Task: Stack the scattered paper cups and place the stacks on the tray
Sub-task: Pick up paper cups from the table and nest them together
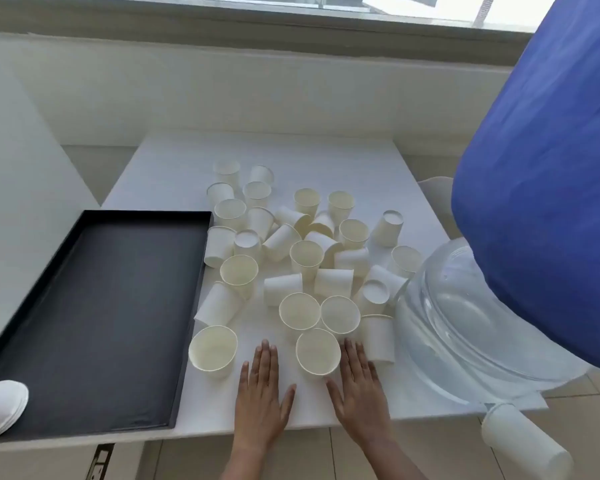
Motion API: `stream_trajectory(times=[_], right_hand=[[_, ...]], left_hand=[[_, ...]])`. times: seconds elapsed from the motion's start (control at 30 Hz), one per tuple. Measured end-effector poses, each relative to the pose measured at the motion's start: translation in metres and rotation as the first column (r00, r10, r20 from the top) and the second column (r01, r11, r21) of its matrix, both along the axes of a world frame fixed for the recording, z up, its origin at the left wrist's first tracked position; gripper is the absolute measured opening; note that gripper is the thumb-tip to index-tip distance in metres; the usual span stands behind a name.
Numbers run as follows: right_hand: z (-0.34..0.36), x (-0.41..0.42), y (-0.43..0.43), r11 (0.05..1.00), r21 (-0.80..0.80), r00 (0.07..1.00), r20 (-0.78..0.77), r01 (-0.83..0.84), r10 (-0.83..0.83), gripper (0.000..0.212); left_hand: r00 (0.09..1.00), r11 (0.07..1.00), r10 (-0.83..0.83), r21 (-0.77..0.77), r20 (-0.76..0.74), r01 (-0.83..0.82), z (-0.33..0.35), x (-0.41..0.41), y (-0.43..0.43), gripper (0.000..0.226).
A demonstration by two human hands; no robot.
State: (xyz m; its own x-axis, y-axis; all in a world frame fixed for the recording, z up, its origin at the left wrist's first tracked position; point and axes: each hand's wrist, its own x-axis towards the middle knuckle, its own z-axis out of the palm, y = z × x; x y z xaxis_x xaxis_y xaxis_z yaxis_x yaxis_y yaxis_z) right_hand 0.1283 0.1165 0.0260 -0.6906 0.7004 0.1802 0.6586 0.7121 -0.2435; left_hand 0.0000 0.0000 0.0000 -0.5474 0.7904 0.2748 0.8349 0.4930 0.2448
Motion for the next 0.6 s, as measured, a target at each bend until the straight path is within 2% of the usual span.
stream_trajectory(times=[0.07, 0.23, 0.4, 0.6], right_hand=[[0.003, 0.000, 0.000, 0.999, -0.034, 1.000, -0.003, 0.009, -0.009, 0.072], [-0.006, -0.003, 0.004, 1.000, 0.016, 1.000, 0.003, -0.015, 0.015, 0.057], [-0.013, -0.007, 0.007, 0.996, 0.086, 0.999, -0.043, -0.020, 0.024, 0.055], [-0.013, -0.011, 0.010, 0.997, 0.077, 1.000, 0.012, -0.015, 0.014, 0.051]], left_hand=[[0.997, 1.000, 0.019, -0.003, 0.078, -0.019, 0.003, -0.002, 0.002, 0.064], [0.996, 1.000, 0.002, 0.007, 0.087, -0.003, 0.000, -0.006, 0.007, 0.065], [0.995, 1.000, 0.006, 0.024, 0.102, -0.008, -0.004, -0.009, 0.013, 0.065], [0.993, 1.000, 0.009, 0.026, 0.114, -0.012, 0.000, -0.014, 0.020, 0.065]])
